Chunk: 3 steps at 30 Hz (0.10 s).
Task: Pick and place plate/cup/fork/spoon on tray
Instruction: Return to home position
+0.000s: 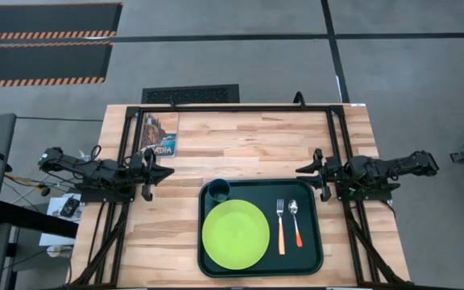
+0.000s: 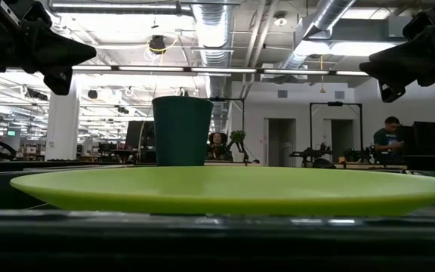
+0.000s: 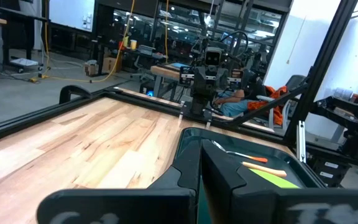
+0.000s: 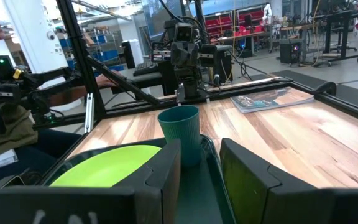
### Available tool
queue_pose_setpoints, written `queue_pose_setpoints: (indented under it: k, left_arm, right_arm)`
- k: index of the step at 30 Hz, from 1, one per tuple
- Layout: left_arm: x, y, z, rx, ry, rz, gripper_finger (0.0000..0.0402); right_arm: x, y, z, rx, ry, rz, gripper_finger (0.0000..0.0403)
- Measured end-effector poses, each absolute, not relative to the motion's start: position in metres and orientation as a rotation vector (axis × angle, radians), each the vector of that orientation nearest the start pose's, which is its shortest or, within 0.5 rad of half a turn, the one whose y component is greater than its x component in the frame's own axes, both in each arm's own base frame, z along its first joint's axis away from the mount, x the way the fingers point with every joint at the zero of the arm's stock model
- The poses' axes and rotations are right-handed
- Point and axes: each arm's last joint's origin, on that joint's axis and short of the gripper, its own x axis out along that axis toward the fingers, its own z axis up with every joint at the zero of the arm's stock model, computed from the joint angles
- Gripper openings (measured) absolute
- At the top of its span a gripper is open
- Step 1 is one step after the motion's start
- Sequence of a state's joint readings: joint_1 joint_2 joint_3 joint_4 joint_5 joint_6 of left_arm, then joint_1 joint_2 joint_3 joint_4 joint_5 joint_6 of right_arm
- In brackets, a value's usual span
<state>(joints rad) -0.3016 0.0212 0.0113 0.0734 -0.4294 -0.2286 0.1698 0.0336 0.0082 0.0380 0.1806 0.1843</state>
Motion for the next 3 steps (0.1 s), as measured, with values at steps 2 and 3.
queue_pose_setpoints:
  k: [2,3]
  left_arm:
    - [0.0948,-0.0169,0.1726,-0.251,-0.074,0.12,0.0]
    - [0.0948,-0.0169,0.1726,-0.251,-0.074,0.12,0.0]
  right_arm:
    - [0.0983,0.0116,0.1673,0.187,-0.013,-0.01,0.014]
    - [0.0983,0.0116,0.1673,0.187,-0.013,-0.01,0.014]
